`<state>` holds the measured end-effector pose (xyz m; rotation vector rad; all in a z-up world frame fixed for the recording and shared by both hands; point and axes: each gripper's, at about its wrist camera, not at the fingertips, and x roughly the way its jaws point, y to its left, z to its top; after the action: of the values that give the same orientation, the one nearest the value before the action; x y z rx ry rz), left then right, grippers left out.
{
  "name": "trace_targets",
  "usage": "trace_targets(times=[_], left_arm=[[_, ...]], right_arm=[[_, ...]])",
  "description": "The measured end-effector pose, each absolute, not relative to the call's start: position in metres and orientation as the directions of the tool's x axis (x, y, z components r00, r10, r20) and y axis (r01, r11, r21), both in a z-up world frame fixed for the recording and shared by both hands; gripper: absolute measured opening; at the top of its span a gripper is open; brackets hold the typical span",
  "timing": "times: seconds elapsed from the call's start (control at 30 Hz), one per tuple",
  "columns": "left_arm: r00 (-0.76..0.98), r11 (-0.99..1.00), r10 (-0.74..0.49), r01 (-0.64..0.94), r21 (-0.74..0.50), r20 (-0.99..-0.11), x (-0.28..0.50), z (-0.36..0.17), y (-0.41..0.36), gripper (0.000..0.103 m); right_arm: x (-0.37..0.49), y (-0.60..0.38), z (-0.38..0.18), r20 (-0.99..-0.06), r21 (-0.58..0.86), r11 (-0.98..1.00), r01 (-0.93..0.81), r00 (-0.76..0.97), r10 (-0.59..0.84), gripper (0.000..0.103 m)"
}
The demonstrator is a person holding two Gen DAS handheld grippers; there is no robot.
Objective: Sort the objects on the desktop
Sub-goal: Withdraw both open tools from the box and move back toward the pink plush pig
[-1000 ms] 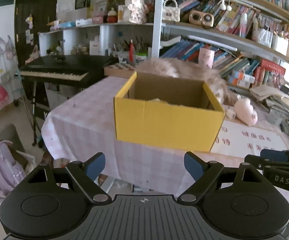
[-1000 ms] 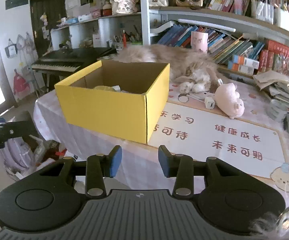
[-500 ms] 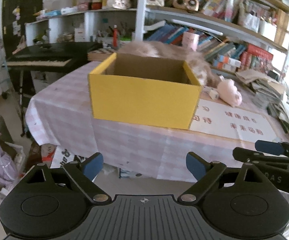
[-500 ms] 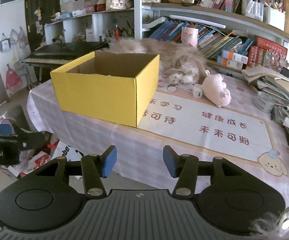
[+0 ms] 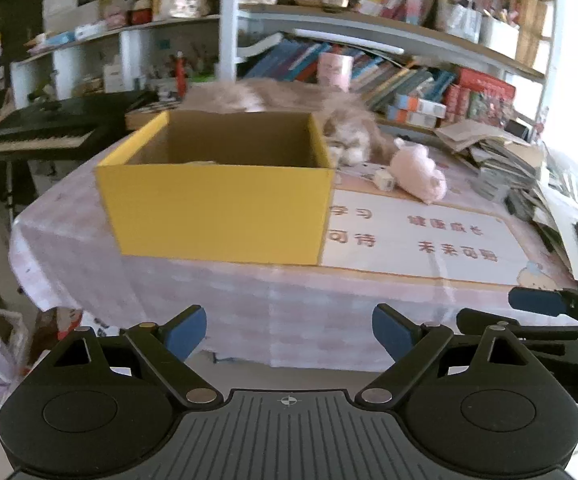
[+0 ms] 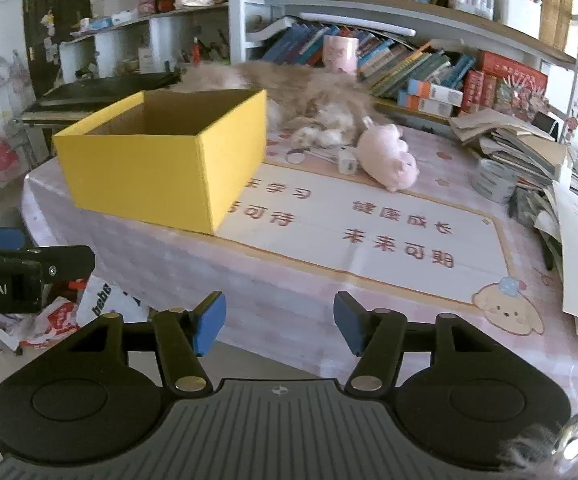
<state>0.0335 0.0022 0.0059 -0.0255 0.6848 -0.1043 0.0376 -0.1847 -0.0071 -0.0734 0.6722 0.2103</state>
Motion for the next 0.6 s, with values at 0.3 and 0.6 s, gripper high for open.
trace_targets(times=[0.3, 0.6], left_arm=[[0.756, 0.991, -0.129, 0.125, -0.053, -0.642, 0.059, 0.004, -0.045, 0.092], [0.746, 0.986, -0.146, 0.159, -0.039, -0.65, 0.086, 0.003, -0.094, 0.092]], right_arm=[[0.063, -0.229, -0.007, -0.641, 0.002, 0.979, -0.205, 0.751, 0.158, 0.06], [0.091, -0.276, -0.008, -0.652, 0.018, 0.982, -0.186, 0.742, 0.152, 0.061]])
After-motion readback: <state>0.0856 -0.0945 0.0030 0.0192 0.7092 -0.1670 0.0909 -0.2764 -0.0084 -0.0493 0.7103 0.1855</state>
